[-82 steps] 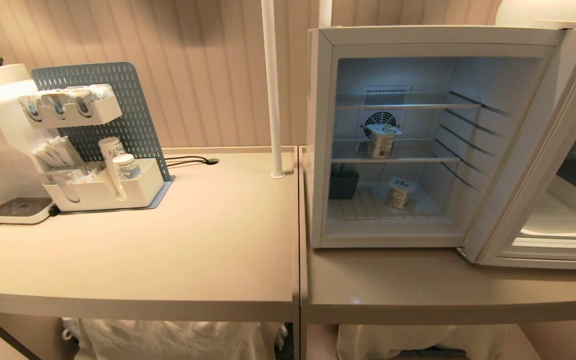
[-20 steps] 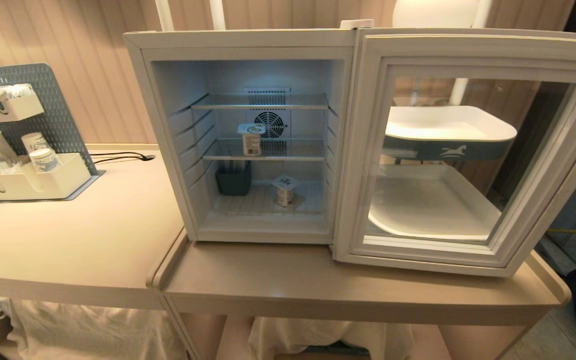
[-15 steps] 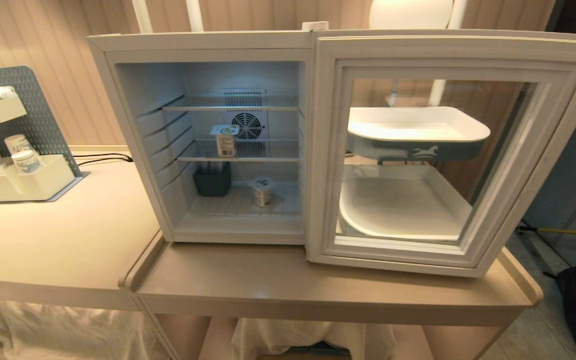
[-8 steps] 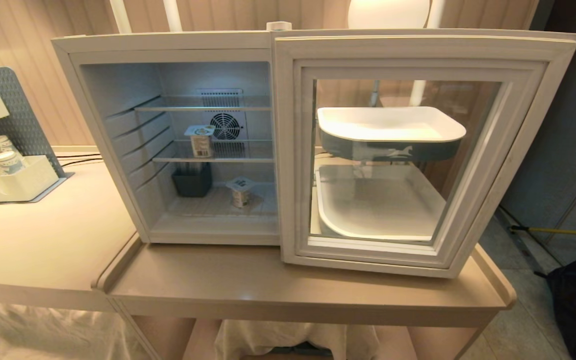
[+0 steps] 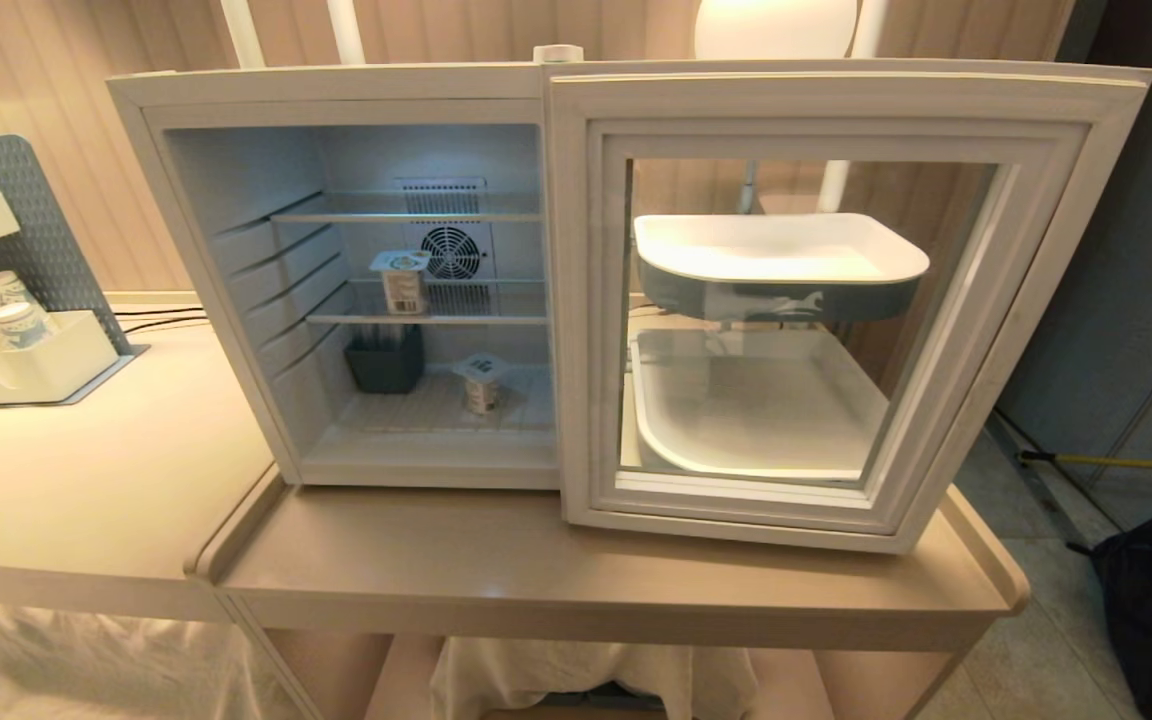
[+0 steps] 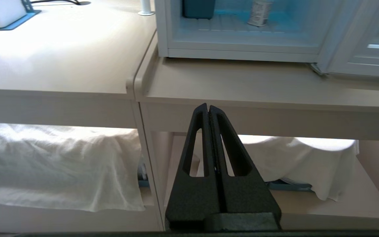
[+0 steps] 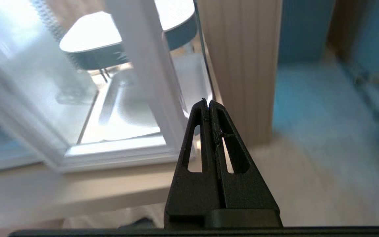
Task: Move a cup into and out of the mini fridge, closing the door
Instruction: Close the freezer door
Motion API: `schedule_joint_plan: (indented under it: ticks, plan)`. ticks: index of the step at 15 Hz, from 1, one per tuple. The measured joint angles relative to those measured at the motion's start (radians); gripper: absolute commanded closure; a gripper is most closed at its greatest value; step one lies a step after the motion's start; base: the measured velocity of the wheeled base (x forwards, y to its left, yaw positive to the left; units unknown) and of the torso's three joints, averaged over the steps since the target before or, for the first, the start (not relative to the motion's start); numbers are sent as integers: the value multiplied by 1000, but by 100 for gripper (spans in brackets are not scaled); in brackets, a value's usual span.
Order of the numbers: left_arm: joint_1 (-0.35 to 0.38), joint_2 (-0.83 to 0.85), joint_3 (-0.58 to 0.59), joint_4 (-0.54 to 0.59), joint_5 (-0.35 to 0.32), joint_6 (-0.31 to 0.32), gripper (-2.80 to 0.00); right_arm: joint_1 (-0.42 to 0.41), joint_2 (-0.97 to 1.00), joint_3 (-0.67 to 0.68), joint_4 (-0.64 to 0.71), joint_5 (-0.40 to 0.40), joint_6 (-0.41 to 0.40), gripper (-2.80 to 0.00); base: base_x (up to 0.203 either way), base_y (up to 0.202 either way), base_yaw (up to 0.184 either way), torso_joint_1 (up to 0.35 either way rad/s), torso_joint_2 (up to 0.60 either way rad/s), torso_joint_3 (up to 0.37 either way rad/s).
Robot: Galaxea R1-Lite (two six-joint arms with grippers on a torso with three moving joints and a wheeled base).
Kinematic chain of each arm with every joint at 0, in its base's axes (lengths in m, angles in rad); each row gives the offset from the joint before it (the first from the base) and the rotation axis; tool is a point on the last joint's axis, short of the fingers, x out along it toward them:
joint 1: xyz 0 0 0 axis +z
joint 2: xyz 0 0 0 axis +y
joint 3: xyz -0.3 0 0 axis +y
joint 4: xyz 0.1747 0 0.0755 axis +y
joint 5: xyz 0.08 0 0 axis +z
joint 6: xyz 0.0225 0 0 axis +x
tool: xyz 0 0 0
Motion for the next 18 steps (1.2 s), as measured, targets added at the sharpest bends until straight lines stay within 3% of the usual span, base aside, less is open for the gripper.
schedule_joint_plan:
  ticks: [2,4,6,8,10,12,14,16,18]
  plan:
    - [-2,0,0,0,0,0,0,-49,345,-217,13,60,36,0,0,0,0,0,0,0]
    - [0,0,0,0,0,-1,0,-123,675,-459,23,211,40,0,0,0,0,0,0,0]
    - [-2,0,0,0,0,-2,0,-213,969,-712,27,492,22,0,0,0,0,0,0,0]
    - [-1,0,0,0,0,-1,0,-290,1192,-923,31,832,4,0,0,0,0,0,0,0]
    - [0,0,0,0,0,-1,0,-368,1331,-1037,34,1169,-8,0,0,0,0,0,0,0]
    - [-1,0,0,0,0,0,0,-432,1408,-1081,39,1442,-7,0,0,0,0,0,0,0]
    - [-1,0,0,0,0,0,0,-446,1435,-1082,66,1559,-8,0,0,0,0,0,0,0]
    - [-2,0,0,0,0,0,0,-451,1426,-1057,126,1556,-11,0,0,0,0,0,0,0]
    - [-1,0,0,0,0,0,0,-451,1399,-1003,153,1492,-33,0,0,0,0,0,0,0]
